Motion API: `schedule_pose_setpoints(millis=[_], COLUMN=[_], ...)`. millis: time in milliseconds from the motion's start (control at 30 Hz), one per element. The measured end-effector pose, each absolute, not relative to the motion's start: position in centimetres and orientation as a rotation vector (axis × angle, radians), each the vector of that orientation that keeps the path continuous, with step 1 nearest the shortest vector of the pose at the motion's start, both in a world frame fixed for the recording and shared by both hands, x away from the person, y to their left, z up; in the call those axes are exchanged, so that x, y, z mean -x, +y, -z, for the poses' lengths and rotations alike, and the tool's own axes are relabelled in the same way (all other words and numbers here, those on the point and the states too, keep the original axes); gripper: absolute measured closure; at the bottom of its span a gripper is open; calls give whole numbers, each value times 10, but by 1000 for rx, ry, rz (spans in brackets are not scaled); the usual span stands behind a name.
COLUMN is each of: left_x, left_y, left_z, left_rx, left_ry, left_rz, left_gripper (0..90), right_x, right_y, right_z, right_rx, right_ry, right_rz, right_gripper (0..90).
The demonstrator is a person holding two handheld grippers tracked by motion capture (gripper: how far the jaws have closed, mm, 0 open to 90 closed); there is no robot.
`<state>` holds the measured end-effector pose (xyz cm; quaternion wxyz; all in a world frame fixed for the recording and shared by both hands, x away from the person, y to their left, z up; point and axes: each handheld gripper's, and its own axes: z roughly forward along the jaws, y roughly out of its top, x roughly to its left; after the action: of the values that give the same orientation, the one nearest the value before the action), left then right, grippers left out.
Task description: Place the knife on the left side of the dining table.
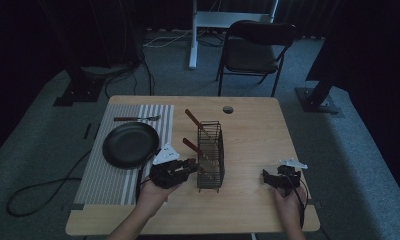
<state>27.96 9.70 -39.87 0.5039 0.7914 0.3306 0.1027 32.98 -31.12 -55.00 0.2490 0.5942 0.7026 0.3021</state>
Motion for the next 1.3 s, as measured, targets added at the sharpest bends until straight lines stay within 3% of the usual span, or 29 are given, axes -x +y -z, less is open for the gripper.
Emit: schedule_pose_setpoints(millis=[500,1300], left_x=[-266,-241], left_y=[111,169], left_z=[367,323], left_rx=[-1863,-1779], left_ry=[726,705], left_rz=[-324,-402], left_gripper=[763,763], right_x=[-330,-330], right_y=[-311,-311], right_z=[550,550], right_rx=[-1619,-1619], right_ry=[1914,1914], right_rz=[-823,-823], right_gripper=[121,121])
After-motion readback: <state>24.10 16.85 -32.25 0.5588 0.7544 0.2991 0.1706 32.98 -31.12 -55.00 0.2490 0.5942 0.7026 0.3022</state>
